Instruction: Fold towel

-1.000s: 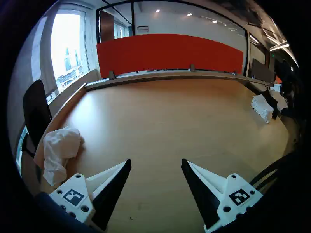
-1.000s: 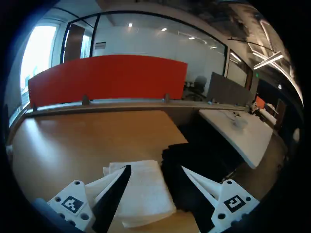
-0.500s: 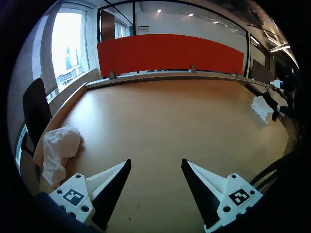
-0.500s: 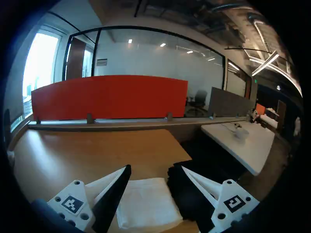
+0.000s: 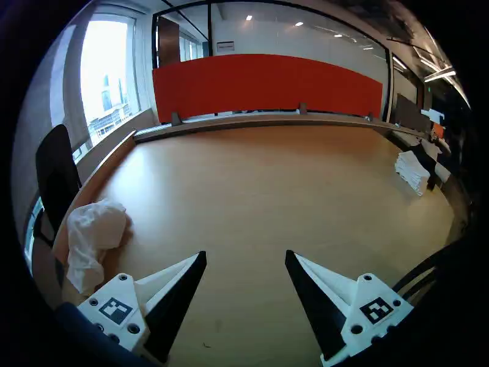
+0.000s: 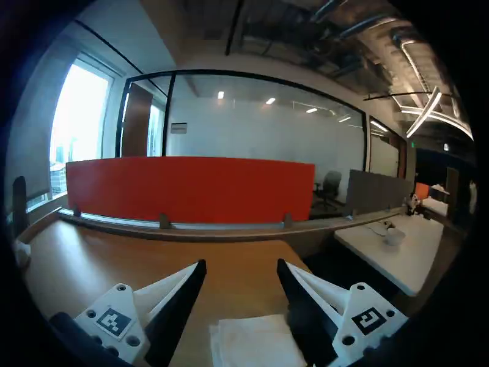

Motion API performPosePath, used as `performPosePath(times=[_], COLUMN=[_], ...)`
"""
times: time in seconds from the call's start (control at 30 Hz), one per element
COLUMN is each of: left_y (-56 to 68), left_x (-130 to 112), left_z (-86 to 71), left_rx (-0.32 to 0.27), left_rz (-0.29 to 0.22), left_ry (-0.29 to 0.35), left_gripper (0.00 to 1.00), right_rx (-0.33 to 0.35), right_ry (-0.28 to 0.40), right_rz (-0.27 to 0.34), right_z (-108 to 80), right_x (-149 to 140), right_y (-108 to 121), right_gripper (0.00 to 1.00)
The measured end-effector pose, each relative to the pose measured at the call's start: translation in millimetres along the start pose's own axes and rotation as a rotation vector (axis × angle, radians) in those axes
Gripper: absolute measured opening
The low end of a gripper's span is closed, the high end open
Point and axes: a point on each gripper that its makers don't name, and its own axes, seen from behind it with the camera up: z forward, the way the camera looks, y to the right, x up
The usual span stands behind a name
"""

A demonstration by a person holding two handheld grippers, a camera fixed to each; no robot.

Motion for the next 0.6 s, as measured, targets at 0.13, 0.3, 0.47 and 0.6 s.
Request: performPosePath(times=[0.13, 0.3, 0.47, 0.6], left_y=[-1.3, -2.9, -2.8, -1.7], left_x=[1, 1, 1, 3], left_z=[-0.3, -0.9, -1.0, -1.3], left_rx=[0.002, 0.004, 0.002, 0.001], left_rz=[-0.003, -0.005, -0.006, -0.005], left_ry=[0.004, 0.005, 0.006, 0.011], left_gripper=[0.96, 0.96, 0.96, 0.96], right_rx=[0.021, 0.048, 0.076, 0.106], right_ry=[0.018, 0.039, 0.058, 0.070], right_rz=[-0.004, 0.004, 0.017, 0.023], right_z=[1.0, 0.1, -3.0, -6.6], right_x=[10, 20, 32, 40], right_y=[-10, -25, -45, -64], right_gripper=[0.89, 0.89, 0.90, 0.91])
